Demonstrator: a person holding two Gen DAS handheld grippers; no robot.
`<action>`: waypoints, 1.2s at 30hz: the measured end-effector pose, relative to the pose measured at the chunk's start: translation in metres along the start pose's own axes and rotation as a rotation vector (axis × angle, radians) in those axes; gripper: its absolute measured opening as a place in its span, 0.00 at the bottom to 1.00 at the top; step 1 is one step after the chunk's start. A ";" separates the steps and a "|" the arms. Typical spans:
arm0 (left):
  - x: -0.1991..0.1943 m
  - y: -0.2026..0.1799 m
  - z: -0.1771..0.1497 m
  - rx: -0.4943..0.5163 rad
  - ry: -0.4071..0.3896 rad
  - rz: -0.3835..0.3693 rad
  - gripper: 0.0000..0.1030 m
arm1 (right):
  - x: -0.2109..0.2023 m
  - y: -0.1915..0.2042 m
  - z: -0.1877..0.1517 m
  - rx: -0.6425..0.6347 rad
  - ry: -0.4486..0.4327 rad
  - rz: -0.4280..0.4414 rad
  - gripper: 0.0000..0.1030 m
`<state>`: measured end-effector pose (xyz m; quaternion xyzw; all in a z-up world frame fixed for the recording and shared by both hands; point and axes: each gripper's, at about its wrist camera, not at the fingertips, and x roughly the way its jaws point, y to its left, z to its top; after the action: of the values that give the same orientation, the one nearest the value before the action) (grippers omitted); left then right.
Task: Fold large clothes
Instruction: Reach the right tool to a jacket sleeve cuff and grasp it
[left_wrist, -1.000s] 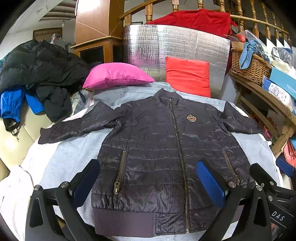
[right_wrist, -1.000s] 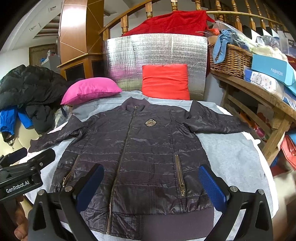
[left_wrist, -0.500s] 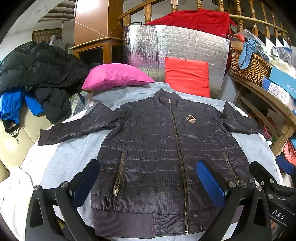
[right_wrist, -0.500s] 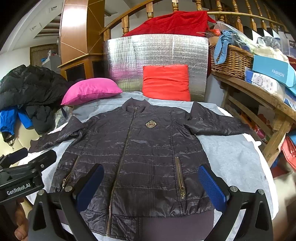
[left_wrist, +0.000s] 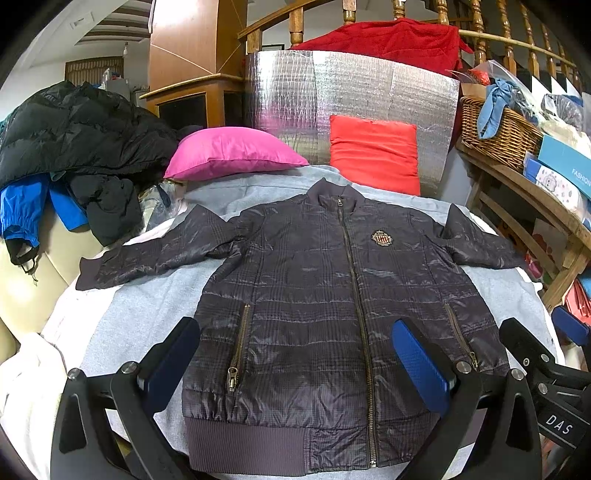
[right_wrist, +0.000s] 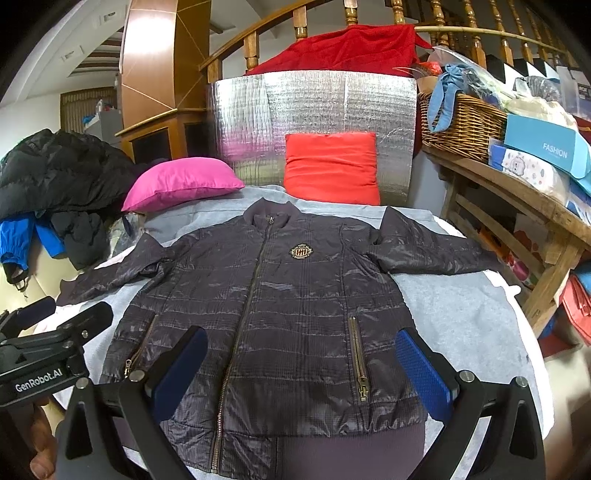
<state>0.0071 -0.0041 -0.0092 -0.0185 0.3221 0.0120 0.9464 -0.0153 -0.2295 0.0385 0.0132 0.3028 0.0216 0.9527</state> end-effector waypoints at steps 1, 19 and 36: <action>0.000 0.000 0.000 0.001 0.000 0.001 1.00 | 0.000 0.000 0.000 0.000 -0.001 0.001 1.00; 0.016 0.002 -0.001 0.008 0.024 -0.004 1.00 | 0.011 -0.004 -0.001 0.002 0.018 0.012 1.00; 0.167 0.030 -0.012 0.004 0.188 0.038 1.00 | 0.173 -0.294 0.000 0.804 0.130 0.199 0.97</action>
<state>0.1317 0.0272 -0.1214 -0.0114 0.4101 0.0277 0.9116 0.1353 -0.5145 -0.0726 0.4119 0.3439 -0.0056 0.8438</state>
